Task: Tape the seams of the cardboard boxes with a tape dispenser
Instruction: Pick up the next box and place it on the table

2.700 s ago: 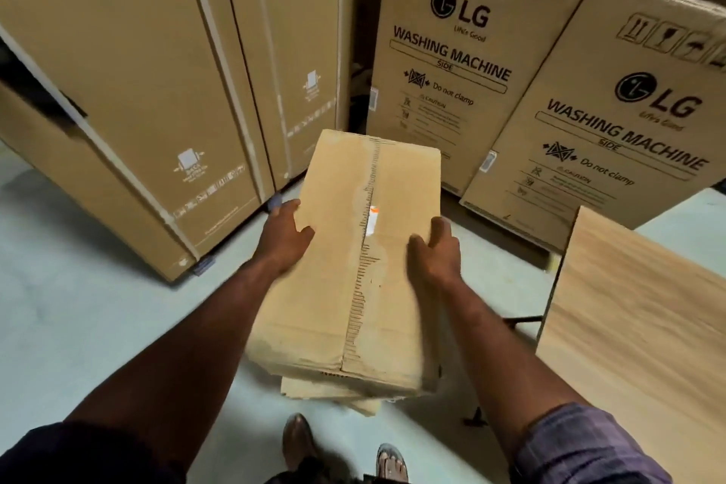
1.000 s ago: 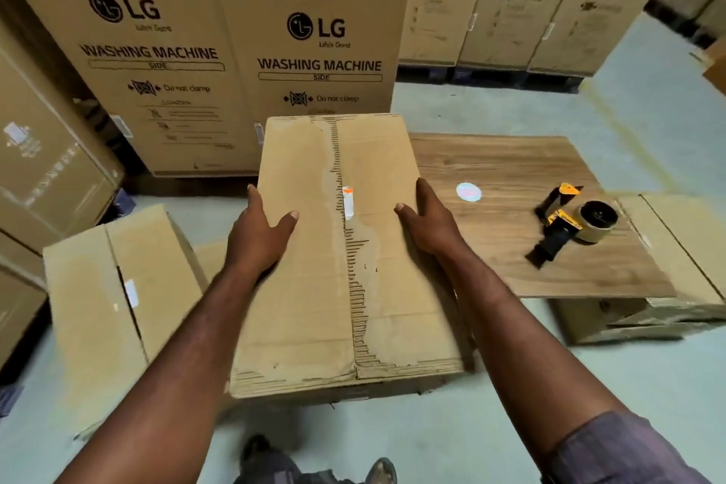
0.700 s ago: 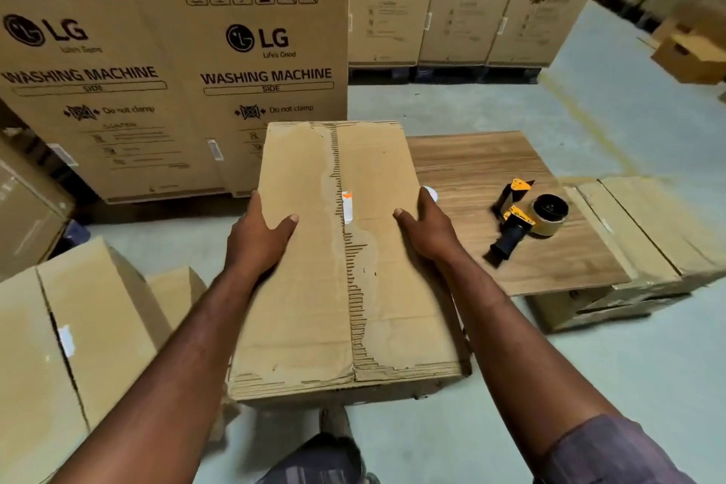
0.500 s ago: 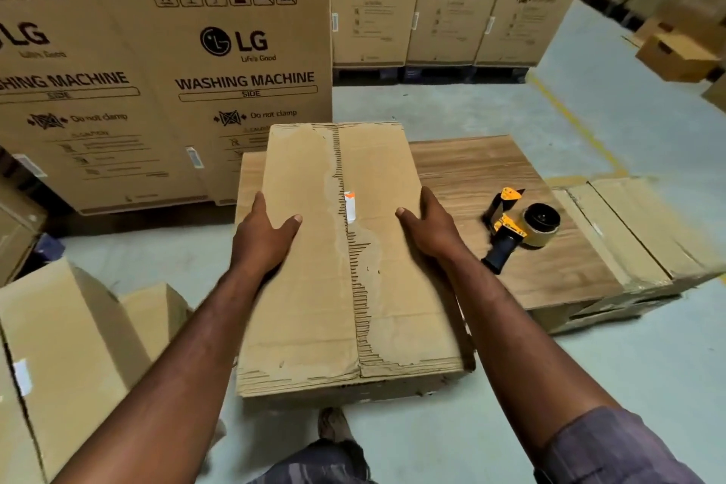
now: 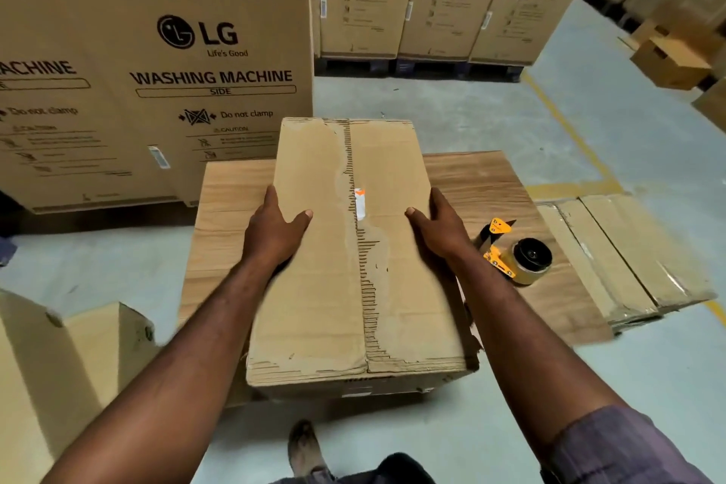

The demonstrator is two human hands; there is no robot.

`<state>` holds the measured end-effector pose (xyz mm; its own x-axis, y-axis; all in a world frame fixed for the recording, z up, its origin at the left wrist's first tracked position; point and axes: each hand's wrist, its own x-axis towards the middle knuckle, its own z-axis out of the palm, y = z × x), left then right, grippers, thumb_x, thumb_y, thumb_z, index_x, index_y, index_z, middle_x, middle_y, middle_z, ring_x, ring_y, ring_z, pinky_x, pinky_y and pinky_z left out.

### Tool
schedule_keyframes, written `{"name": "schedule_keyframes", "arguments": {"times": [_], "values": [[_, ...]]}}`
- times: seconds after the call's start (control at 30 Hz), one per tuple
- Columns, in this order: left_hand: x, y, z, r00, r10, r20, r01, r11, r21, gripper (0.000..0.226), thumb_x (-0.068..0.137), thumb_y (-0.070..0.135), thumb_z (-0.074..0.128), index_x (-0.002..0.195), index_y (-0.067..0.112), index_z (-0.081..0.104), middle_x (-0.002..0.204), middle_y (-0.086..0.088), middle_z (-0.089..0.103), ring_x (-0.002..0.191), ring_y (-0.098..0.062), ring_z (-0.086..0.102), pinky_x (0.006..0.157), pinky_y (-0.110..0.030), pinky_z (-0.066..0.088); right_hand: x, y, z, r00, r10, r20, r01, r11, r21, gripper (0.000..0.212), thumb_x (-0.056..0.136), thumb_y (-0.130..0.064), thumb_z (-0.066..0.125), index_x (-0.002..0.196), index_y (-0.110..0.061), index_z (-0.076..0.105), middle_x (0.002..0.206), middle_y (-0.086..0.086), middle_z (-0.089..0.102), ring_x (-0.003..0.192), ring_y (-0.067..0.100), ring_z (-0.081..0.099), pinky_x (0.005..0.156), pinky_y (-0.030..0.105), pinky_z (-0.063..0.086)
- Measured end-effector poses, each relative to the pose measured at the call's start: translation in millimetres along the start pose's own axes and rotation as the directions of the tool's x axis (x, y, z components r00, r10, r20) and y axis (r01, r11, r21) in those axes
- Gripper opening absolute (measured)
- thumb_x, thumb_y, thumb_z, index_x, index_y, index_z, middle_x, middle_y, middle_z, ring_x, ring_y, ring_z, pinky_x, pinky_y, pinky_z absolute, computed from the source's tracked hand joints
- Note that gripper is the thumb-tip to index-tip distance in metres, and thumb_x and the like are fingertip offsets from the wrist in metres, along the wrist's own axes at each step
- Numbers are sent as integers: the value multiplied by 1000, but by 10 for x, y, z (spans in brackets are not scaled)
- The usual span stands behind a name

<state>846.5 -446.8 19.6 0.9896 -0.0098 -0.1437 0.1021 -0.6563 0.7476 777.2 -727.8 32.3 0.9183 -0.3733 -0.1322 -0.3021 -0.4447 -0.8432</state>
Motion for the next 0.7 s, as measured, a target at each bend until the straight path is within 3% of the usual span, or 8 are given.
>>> {"name": "schedule_keyframes", "arguments": {"times": [0.23,0.3,0.37,0.47,0.53,0.63,0.7], "values": [[136,321,219,999,-9,-43,12,997,72,75,89,48,66,150,18,34,142,-11,53,127,-34,51,102,-43,45,247,169,-170,999,-25,47,25,1000,0,52,100,-24,62,147,-18,43,142,0,59,127,20,56,96,29,42],[30,505,292,996,-6,-91,26,976,218,72,95,39,63,154,16,29,155,-15,35,140,-35,37,111,-46,35,261,206,-151,993,-96,63,102,990,-101,59,100,-24,60,152,-11,36,150,12,49,138,29,44,107,36,39],[-212,785,454,993,77,-93,-45,950,310,72,97,32,61,156,14,24,164,-13,19,150,-31,20,120,-49,20,268,240,-173,973,-208,98,229,915,-332,63,102,-28,54,156,-7,29,162,19,28,150,39,24,118,47,29],[-779,1190,946,969,226,101,-245,926,286,77,97,40,58,158,13,19,167,-10,10,154,-24,8,124,-49,6,345,200,-328,875,-399,273,483,723,-493,55,104,-29,46,155,-10,35,168,15,17,155,38,11,118,55,22],[-1169,1384,1331,949,194,248,-275,896,349,87,96,53,53,159,11,10,168,-11,-2,155,-25,-4,124,-49,-2,498,172,-440,779,-453,434,625,611,-486,56,103,-35,38,154,-11,38,168,13,21,155,36,14,120,58,22],[-1507,1505,1728,958,139,251,-258,797,547,100,94,62,48,158,6,-4,164,-16,-18,152,-32,-19,122,-54,-10,781,180,-560,702,-425,571,703,538,-464,63,100,-44,30,155,-15,37,167,11,24,156,32,16,121,58,22],[-1551,1522,1805,971,122,204,-223,766,603,99,95,56,51,158,5,-7,164,-18,-20,151,-33,-20,122,-54,-11,890,199,-610,681,-407,609,716,543,-439,67,100,-51,28,158,-20,33,169,6,20,157,26,12,122,57,19]]}}
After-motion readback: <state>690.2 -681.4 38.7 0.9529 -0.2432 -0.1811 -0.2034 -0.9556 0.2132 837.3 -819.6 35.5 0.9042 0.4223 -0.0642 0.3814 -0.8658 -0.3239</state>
